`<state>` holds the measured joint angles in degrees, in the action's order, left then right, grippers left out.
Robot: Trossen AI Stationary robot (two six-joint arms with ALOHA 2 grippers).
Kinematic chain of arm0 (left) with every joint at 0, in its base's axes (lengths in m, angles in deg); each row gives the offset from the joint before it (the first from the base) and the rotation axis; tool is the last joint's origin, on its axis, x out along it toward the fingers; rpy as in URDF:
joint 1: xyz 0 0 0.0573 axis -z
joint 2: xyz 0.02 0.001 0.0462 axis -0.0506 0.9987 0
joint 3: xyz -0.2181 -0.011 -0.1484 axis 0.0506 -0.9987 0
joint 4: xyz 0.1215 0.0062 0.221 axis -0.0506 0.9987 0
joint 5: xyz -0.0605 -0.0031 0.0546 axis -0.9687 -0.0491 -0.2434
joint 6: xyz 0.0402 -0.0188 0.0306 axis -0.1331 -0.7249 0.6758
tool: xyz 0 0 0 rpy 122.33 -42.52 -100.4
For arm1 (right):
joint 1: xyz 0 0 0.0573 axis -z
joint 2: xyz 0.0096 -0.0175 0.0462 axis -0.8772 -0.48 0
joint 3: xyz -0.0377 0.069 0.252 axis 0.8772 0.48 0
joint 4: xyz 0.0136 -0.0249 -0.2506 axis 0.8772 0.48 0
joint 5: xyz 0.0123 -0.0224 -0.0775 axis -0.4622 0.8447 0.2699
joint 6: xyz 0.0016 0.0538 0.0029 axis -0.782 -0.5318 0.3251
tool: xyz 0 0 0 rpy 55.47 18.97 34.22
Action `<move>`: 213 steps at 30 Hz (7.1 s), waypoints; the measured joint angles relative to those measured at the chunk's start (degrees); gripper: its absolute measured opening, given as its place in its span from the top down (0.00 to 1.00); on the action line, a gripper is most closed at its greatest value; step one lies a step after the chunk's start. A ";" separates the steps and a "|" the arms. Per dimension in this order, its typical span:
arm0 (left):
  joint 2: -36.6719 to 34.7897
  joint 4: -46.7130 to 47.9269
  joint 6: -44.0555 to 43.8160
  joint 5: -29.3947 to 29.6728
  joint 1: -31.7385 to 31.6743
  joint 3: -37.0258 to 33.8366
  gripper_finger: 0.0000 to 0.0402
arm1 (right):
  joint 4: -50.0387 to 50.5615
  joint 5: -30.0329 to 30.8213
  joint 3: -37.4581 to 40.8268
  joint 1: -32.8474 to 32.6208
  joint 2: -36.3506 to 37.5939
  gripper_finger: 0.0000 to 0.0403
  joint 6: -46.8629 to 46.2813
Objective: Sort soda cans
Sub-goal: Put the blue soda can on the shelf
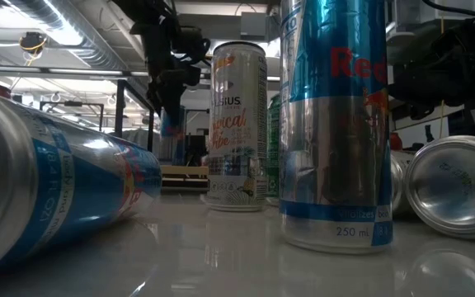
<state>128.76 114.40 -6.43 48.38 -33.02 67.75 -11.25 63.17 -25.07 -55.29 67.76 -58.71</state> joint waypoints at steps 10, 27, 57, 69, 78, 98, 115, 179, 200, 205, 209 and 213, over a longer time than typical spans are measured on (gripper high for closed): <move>-0.22 -0.03 -1.90 -0.07 0.02 0.02 0.21 | 0.00 0.00 0.00 0.00 0.00 0.66 0.00; -0.46 0.92 -2.03 -0.07 0.39 12.05 0.21 | -5.44 0.00 -0.02 0.00 0.00 0.66 -0.09; -0.55 -2.72 -5.03 -0.09 12.49 17.42 0.21 | -22.38 2.57 -3.64 0.00 -0.22 0.24 -15.16; -0.55 -3.43 -5.16 -0.09 12.49 17.42 0.21 | 13.90 1.49 -27.56 0.00 -10.26 0.21 -16.51; -0.55 -3.38 -5.16 -0.09 12.48 17.42 0.21 | 34.60 -0.11 -38.08 -0.04 -24.61 0.21 -25.16; -0.55 -3.30 -5.00 -0.09 12.48 17.42 0.21 | 47.83 -2.47 -39.36 -0.04 -46.39 0.21 -29.67; -0.52 -3.32 -4.98 -0.07 12.50 17.42 0.21 | 47.94 7.31 -39.36 -11.47 -59.85 0.21 -39.45; -0.50 -4.08 -5.01 -0.09 12.50 17.42 0.21 | 43.86 10.63 -39.32 -16.50 -68.58 0.44 -43.47; -0.50 -5.99 -4.96 -0.09 12.48 17.42 0.21 | 34.38 19.58 -39.32 -16.51 -58.26 0.44 -41.32; -0.50 -5.99 -4.95 -0.09 12.48 17.42 0.21 | 29.96 19.94 -39.32 -16.52 -58.14 0.44 -38.34; -0.50 -5.99 -4.94 -0.09 12.48 17.42 0.21 | 27.67 21.94 -39.32 -16.52 -58.14 0.44 -36.84; -0.50 -5.97 -4.94 -0.09 12.48 17.42 0.21 | 25.48 24.47 -39.34 -16.50 -58.14 0.44 -34.54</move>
<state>128.26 108.44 -11.37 48.29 -20.54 85.17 14.23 87.64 -64.41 -71.79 9.62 -93.25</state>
